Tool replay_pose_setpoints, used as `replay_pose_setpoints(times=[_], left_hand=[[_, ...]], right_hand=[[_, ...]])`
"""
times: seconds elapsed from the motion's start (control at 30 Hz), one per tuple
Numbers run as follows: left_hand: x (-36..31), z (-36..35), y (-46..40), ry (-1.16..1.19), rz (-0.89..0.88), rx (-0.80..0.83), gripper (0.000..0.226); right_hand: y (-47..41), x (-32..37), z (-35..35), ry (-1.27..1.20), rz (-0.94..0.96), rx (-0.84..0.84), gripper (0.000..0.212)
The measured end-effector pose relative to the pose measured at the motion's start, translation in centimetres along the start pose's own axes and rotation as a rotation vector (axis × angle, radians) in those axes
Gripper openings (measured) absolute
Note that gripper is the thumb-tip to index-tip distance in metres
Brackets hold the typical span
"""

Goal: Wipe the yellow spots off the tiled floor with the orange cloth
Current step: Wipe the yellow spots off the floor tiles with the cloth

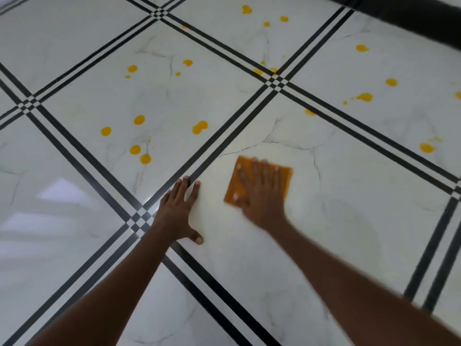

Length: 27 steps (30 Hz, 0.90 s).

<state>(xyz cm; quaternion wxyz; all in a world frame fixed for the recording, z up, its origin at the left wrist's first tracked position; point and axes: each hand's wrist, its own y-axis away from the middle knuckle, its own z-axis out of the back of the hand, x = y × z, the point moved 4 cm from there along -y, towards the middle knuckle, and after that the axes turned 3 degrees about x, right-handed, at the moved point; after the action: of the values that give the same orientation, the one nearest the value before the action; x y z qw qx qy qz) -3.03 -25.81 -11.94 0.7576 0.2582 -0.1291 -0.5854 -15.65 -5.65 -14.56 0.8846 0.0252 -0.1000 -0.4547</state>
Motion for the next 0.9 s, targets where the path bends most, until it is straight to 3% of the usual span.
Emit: replay_pose_setpoints(times=[0.07, 0.17, 0.27, 0.37, 0.5, 0.6, 0.63, 0.7, 0.77, 0.9], left_hand=[[-0.2, 0.4, 0.1, -0.002, 0.008, 0.004, 0.158], [-0.6, 0.7, 0.4, -0.012, 0.012, 0.007, 0.159], [-0.5, 0.5, 0.3, -0.012, 0.022, 0.006, 0.159], [-0.4, 0.0, -0.3, -0.037, 0.016, 0.003, 0.159], [-0.9, 0.3, -0.9, -0.1, 0.035, 0.06, 0.158], [-3.3, 3.6, -2.1, -0.159, 0.03, -0.046, 0.129], [-4.4, 4.8, -2.8, -0.15, 0.012, -0.107, 0.123], [-7.1, 5.8, -4.8, -0.12, -0.046, -0.134, 0.135], [-9.5, 5.4, -6.4, -0.131, -0.09, -0.072, 0.151], [-10.7, 3.3, -8.0, -0.123, -0.081, -0.036, 0.157]], right_hand=[[7.9, 1.1, -1.0, -0.043, 0.047, 0.014, 0.081], [15.6, -4.0, -1.1, -0.077, -0.101, 0.011, 0.08], [13.8, -12.0, -0.1, -0.006, -0.323, 0.032, 0.078], [4.5, -15.2, 1.4, -0.047, -0.467, -0.038, 0.081], [-4.5, -6.9, 1.4, -0.066, -0.273, -0.066, 0.083], [-3.0, -1.4, 0.4, -0.056, -0.03, -0.031, 0.08], [-1.6, -1.4, 0.2, -0.06, 0.033, -0.017, 0.079], [1.1, -4.5, -0.1, -0.067, 0.068, -0.017, 0.078], [3.4, -10.5, 0.1, -0.035, -0.057, -0.039, 0.078], [3.0, -20.2, 1.9, -0.009, -0.387, -0.062, 0.078]])
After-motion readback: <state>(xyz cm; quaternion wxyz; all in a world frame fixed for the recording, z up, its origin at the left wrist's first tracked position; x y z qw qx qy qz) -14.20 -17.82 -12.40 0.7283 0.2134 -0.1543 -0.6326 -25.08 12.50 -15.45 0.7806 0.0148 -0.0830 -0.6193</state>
